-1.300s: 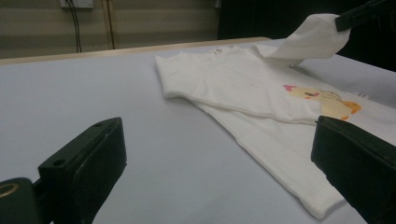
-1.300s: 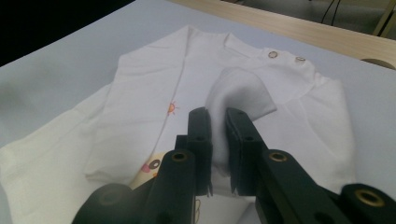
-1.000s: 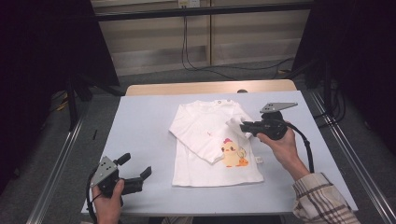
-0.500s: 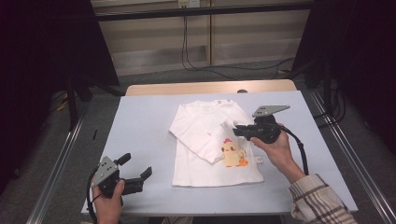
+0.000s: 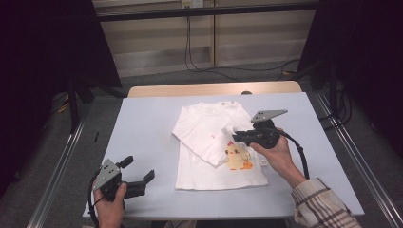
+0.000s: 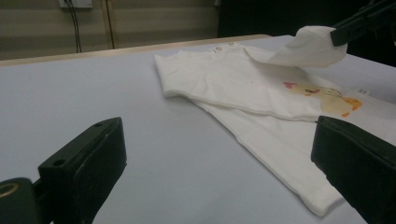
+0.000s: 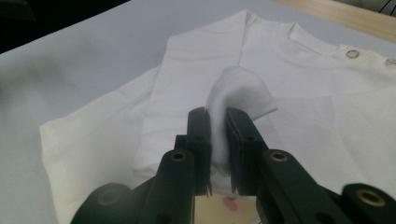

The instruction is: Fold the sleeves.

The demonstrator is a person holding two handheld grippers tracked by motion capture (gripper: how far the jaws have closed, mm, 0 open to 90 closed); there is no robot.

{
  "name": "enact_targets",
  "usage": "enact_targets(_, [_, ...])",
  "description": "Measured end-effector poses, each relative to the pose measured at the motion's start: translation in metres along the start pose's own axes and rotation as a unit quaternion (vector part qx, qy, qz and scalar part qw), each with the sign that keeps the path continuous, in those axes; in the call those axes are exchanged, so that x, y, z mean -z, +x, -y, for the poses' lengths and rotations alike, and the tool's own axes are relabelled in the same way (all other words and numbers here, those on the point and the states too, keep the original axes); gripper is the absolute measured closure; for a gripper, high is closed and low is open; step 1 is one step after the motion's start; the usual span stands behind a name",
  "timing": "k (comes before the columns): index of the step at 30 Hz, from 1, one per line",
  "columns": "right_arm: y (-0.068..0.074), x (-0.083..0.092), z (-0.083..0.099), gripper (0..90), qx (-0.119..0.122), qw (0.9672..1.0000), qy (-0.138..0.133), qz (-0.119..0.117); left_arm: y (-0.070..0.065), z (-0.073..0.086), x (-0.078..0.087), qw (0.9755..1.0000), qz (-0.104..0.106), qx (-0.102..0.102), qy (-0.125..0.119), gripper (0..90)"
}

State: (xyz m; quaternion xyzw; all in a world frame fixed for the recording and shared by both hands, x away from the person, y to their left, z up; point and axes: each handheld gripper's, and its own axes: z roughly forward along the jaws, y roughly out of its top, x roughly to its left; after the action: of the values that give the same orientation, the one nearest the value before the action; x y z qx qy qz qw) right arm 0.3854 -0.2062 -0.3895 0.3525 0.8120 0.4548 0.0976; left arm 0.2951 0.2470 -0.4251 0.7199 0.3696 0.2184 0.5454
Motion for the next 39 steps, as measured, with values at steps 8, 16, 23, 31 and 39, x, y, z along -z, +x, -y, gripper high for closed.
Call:
enact_targets(8, [0.002,-0.019,0.011,80.4,0.006,0.9994,0.035,-0.003,0.0,0.0,0.0,1.0,0.001,0.001,0.0,3.3])
enact_targets(16, [0.008,-0.033,0.018,79.2,0.008,0.9985,0.053,-0.015,0.001,0.0,0.0,1.0,0.001,0.006,0.0,3.2])
enact_targets(23, [0.014,-0.046,0.026,76.8,0.008,0.997,0.073,-0.022,0.001,0.0,0.0,1.0,0.001,0.005,0.0,3.2])
enact_targets(31, [0.024,-0.054,0.032,73.6,0.014,0.9952,0.089,-0.038,0.001,0.0,0.0,1.0,0.002,0.004,0.001,3.2])
enact_targets(39, [0.026,-0.049,0.033,62.2,0.003,0.9962,0.076,-0.042,0.001,0.0,0.0,1.0,0.003,0.004,0.001,3.2])
